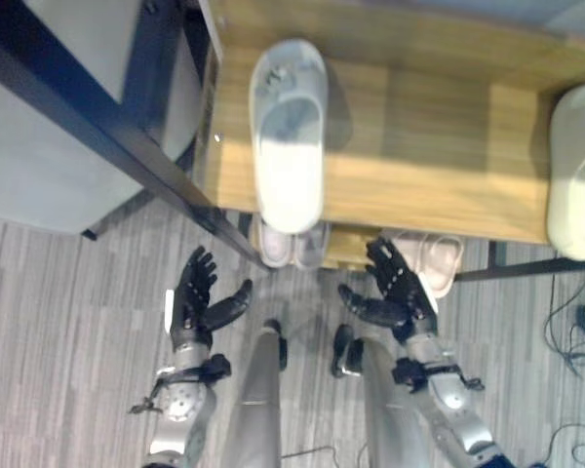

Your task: Arrange the slippers neatly on the shoe rack.

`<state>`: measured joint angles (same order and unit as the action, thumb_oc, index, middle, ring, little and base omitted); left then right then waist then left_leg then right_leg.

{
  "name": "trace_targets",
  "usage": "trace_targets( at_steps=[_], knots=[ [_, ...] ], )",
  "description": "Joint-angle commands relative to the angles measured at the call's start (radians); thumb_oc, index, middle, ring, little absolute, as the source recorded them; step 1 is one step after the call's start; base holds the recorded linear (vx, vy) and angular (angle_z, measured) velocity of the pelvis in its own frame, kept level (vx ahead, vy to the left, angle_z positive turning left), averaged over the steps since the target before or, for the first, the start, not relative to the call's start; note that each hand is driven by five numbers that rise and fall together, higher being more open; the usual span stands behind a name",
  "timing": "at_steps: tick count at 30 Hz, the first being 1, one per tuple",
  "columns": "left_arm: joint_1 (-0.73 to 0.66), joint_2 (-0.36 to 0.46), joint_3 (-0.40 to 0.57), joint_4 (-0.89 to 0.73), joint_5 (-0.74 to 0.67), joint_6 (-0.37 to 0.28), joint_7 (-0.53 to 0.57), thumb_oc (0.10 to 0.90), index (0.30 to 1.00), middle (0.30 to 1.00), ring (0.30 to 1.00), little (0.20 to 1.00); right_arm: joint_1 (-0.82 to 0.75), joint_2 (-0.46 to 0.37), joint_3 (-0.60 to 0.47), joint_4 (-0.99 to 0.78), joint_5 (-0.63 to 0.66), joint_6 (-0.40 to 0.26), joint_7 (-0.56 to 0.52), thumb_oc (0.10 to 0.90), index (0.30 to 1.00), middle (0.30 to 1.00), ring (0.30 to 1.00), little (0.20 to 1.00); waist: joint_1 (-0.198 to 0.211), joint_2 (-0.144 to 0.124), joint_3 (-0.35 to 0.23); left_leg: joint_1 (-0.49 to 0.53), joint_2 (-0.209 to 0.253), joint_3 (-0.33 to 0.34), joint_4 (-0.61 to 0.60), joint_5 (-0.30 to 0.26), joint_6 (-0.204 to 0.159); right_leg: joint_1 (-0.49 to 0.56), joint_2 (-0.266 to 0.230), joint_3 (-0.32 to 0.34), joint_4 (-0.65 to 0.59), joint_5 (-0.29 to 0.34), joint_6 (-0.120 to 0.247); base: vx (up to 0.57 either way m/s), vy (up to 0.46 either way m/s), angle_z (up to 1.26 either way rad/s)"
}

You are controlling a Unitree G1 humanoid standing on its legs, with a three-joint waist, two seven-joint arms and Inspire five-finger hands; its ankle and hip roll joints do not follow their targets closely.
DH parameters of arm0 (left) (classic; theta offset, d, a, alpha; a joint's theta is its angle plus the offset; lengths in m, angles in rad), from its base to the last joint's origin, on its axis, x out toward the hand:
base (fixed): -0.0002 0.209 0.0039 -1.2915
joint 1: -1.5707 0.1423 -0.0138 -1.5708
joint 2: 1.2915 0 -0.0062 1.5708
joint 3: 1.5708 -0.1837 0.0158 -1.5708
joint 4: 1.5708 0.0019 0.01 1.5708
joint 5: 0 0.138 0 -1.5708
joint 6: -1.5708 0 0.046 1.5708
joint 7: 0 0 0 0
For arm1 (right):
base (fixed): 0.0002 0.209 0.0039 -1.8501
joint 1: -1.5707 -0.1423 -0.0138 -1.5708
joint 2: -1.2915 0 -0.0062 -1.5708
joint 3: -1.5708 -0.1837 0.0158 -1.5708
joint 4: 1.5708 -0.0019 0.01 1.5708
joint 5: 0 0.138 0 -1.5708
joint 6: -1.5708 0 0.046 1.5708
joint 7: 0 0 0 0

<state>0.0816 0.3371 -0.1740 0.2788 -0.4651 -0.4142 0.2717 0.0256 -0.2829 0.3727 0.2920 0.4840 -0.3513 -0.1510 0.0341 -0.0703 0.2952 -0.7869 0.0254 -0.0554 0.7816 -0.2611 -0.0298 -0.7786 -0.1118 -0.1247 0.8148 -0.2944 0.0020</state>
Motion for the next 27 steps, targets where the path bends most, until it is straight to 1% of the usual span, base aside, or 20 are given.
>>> trace_targets(
  at_steps=[1, 4, 7, 8, 10, 11, 13, 14, 15, 16, 17, 18, 19, 21, 22, 23, 24, 25, 26, 27],
  knots=[
    [-0.002, 0.03, -0.016, -0.062, -0.003, -0.052, -0.068, 0.8, 0.9, 0.9, 0.9, 0.9, 0.024, -0.018, -0.019, -0.005, 0.035, -0.025, 0.025, 0.8, 0.9, 0.9, 0.9, 0.9, 0.001, 0.013, -0.033, 0.096, 0.031, -0.043, -0.166, 0.072, 0.024, 0.081, -0.039, 0.011, -0.151, 0.102, 0.059, 0.06, 0.045, 0.0],
    [0.001, 0.017, -0.043, -0.004, -0.003, -0.019, -0.1, 0.8, 0.9, 0.9, 0.9, 0.9, 0.036, 0.018, -0.076, 0.169, 0.031, -0.005, 0.005, 0.8, 0.9, 0.9, 0.9, 0.9, -0.007, 0.008, -0.048, 0.223, 0.029, -0.024, -0.307, 0.115, 0.007, 0.205, -0.042, -0.014, -0.283, 0.145, 0.076, 0.06, 0.004, 0.03],
    [0.011, 0.01, -0.077, 0.06, 0.032, 0.01, -0.124, 0.8, 0.9, 0.9, 0.9, 0.9, 0.042, 0.047, -0.127, 0.307, 0.042, 0.012, -0.006, 0.8, 0.9, 0.9, 0.9, 0.9, -0.017, 0.012, -0.071, 0.336, 0.034, -0.004, -0.425, 0.149, -0.01, 0.315, -0.042, -0.035, -0.374, 0.173, 0.09, 0.1, 0.011, 0.04],
    [0.011, 0.01, -0.077, 0.061, 0.032, 0.01, -0.124, 0.8, 0.9, 0.9, 0.9, 0.9, 0.042, 0.047, -0.127, 0.308, 0.042, 0.012, -0.006, 0.8, 0.9, 0.9, 0.9, 0.9, -0.018, 0.012, -0.072, 0.337, 0.034, -0.005, -0.43, 0.153, -0.01, 0.315, -0.042, -0.036, -0.378, 0.176, 0.09, 0.09, 0.016, 0.04],
    [0.019, 0.008, -0.097, 0.103, 0.065, 0.03, -0.146, 0.8, 0.9, 0.9, 0.9, 0.9, 0.042, 0.061, -0.155, 0.375, 0.043, 0.023, -0.01, 0.8, 0.9, 0.9, 0.9, 0.9, -0.021, 0.014, -0.091, 0.414, 0.038, 0.011, -0.499, 0.167, -0.017, 0.385, -0.043, -0.044, -0.439, 0.194, 0.099, 0.13, 0.011, 0.02],
    [0.028, 0.002, -0.128, 0.158, 0.115, 0.048, -0.156, 0.8, 0.9, 0.9, 0.9, 0.9, 0.044, 0.074, -0.177, 0.449, 0.06, 0.03, -0.008, 0.8, 0.9, 0.9, 0.9, 0.9, -0.022, 0.019, -0.109, 0.492, 0.042, 0.03, -0.562, 0.18, -0.023, 0.45, -0.04, -0.046, -0.492, 0.207, 0.107, 0.15, 0.005, -0.03],
    [0.037, 0.006, -0.141, 0.159, 0.152, 0.053, -0.158, 0.8, 0.9, 0.9, 0.9, 0.9, 0.042, 0.079, -0.184, 0.485, 0.06, 0.037, -0.011, 0.8, 0.9, 0.9, 0.9, 0.9, -0.023, 0.023, -0.113, 0.524, 0.038, 0.034, -0.589, 0.186, -0.023, 0.479, -0.037, -0.048, -0.518, 0.217, 0.111, 0.1, 0.011, -0.06],
    [0.045, 0.008, -0.167, 0.189, 0.21, 0.069, -0.174, 0.8, 0.9, 0.9, 0.9, 0.9, 0.036, 0.08, -0.2, 0.553, 0.049, 0.05, -0.013, 0.8, 0.9, 0.9, 0.9, 0.9, -0.027, 0.031, -0.141, 0.59, 0.033, 0.044, -0.655, 0.201, -0.025, 0.531, -0.025, -0.042, -0.57, 0.229, 0.117, 0.15, 0.018, -0.04],
    [0.046, 0.006, -0.176, 0.208, 0.227, 0.074, -0.182, 0.8, 0.9, 0.9, 0.9, 0.9, 0.032, 0.084, -0.209, 0.586, 0.047, 0.057, -0.013, 0.8, 0.9, 0.9, 0.9, 0.9, -0.026, 0.033, -0.156, 0.628, 0.028, 0.046, -0.691, 0.207, -0.023, 0.567, -0.019, -0.04, -0.611, 0.237, 0.119, 0.24, 0.043, -0.02],
    [0.053, 0.009, -0.189, 0.216, 0.254, 0.079, -0.191, 0.8, 0.9, 0.9, 0.9, 0.9, 0.037, 0.087, -0.23, 0.618, 0.059, 0.061, -0.011, 0.8, 0.9, 0.9, 0.9, 0.9, -0.026, 0.04, -0.183, 0.69, 0.02, 0.058, -0.753, 0.213, -0.018, 0.63, -0.014, -0.047, -0.684, 0.253, 0.125, 0.16, 0.027, -0.03],
    [0.053, 0.009, -0.189, 0.216, 0.254, 0.079, -0.191, 0.8, 0.9, 0.9, 0.9, 0.9, 0.037, 0.087, -0.23, 0.619, 0.059, 0.061, -0.011, 0.8, 0.9, 0.9, 0.9, 0.9, -0.025, 0.041, -0.18, 0.697, 0.021, 0.058, -0.759, 0.215, -0.018, 0.636, -0.013, -0.047, -0.689, 0.255, 0.126, 0.12, 0.061, -0.01],
    [0.063, 0.014, -0.197, 0.198, 0.271, 0.082, -0.195, 0.8, 0.9, 0.9, 0.9, 0.9, 0.035, 0.088, -0.236, 0.637, 0.056, 0.071, -0.013, 0.8, 0.9, 0.9, 0.9, 0.9, -0.027, 0.049, -0.187, 0.725, 0.017, 0.07, -0.79, 0.22, -0.015, 0.649, -0.013, -0.05, -0.712, 0.276, 0.134, 0.05, 0.058, -0.04],
    [0.072, 0.018, -0.203, 0.188, 0.294, 0.084, -0.201, 0.8, 0.9, 0.9, 0.9, 0.9, 0.035, 0.087, -0.246, 0.647, 0.062, 0.069, -0.016, 0.8, 0.9, 0.9, 0.9, 0.9, -0.024, 0.056, -0.198, 0.751, 0.013, 0.078, -0.819, 0.223, -0.008, 0.672, -0.007, -0.044, -0.738, 0.276, 0.14, 0.06, 0.08, -0.12],
    [0.091, 0.026, -0.21, 0.17, 0.322, 0.091, -0.216, 0.8, 0.9, 0.9, 0.9, 0.9, 0.042, 0.088, -0.256, 0.647, 0.085, 0.076, -0.002, 0.8, 0.9, 0.9, 0.9, 0.9, -0.024, 0.071, -0.205, 0.799, 0.01, 0.099, -0.858, 0.228, -0.002, 0.691, -0.007, -0.05, -0.734, 0.278, 0.145, 0.01, 0.048, -0.25],
    [0.098, 0.038, -0.214, 0.149, 0.336, 0.09, -0.217, 0.8, 0.9, 0.9, 0.9, 0.9, 0.033, 0.105, -0.287, 0.659, 0.187, 0.075, 0.018, 0.8, 0.9, 0.9, 0.9, 0.9, -0.023, 0.081, -0.197, 0.807, 0.018, 0.111, -0.862, 0.234, -0.003, 0.678, -0.018, -0.062, -0.703, 0.289, 0.15, -0.06, 0.004, -0.28],
    [0.1, 0.05, -0.215, 0.141, 0.353, 0.092, -0.217, 0.8, 0.9, 0.9, 0.9, 0.9, 0.02, 0.117, -0.319, 0.692, 0.253, 0.079, 0.033, 0.8, 0.9, 0.9, 0.9, 0.9, -0.014, 0.089, -0.191, 0.811, 0.024, 0.123, -0.863, 0.238, -0.002, 0.671, -0.028, -0.079, -0.677, 0.288, 0.156, -0.07, -0.007, -0.29],
    [0.098, 0.051, -0.215, 0.14, 0.354, 0.093, -0.217, 0.8, 0.9, 0.9, 0.9, 0.9, 0.017, 0.116, -0.32, 0.696, 0.256, 0.078, 0.037, 0.8, 0.9, 0.9, 0.9, 0.9, -0.011, 0.088, -0.188, 0.813, 0.023, 0.125, -0.863, 0.237, -0.002, 0.67, -0.029, -0.077, -0.673, 0.286, 0.156, -0.08, -0.063, -0.46],
    [0.101, 0.069, -0.201, 0.119, 0.346, 0.096, -0.225, 0.8, 0.9, 0.9, 0.9, 0.9, 0.01, 0.125, -0.34, 0.701, 0.306, 0.081, 0.04, 0.8, 0.9, 0.9, 0.9, 0.9, -0.008, 0.098, -0.185, 0.81, 0.032, 0.121, -0.86, 0.247, -0.001, 0.668, -0.037, -0.085, -0.65, 0.282, 0.162, -0.19, -0.147, -0.45],
    [0.071, 0.079, -0.173, 0.138, 0.303, 0.088, -0.212, 0.8, 0.9, 0.9, 0.9, 0.9, 0.003, 0.132, -0.363, 0.723, 0.327, 0.085, 0.046, 0.8, 0.9, 0.9, 0.9, 0.9, -0.017, 0.105, -0.171, 0.788, 0.045, 0.112, -0.844, 0.263, -0.002, 0.659, -0.043, -0.038, -0.562, 0.267, 0.178, -0.26, -0.212, -0.38],
    [0.064, 0.083, -0.166, 0.141, 0.292, 0.083, -0.207, 0.8, 0.9, 0.9, 0.9, 0.9, 0.003, 0.133, -0.364, 0.712, 0.328, 0.079, 0.04, 0.8, 0.9, 0.9, 0.9, 0.9, -0.014, 0.107, -0.171, 0.782, 0.052, 0.114, -0.838, 0.267, -0.004, 0.668, -0.053, -0.018, -0.539, 0.27, 0.181, -0.28, -0.24, -0.05]
  ],
)
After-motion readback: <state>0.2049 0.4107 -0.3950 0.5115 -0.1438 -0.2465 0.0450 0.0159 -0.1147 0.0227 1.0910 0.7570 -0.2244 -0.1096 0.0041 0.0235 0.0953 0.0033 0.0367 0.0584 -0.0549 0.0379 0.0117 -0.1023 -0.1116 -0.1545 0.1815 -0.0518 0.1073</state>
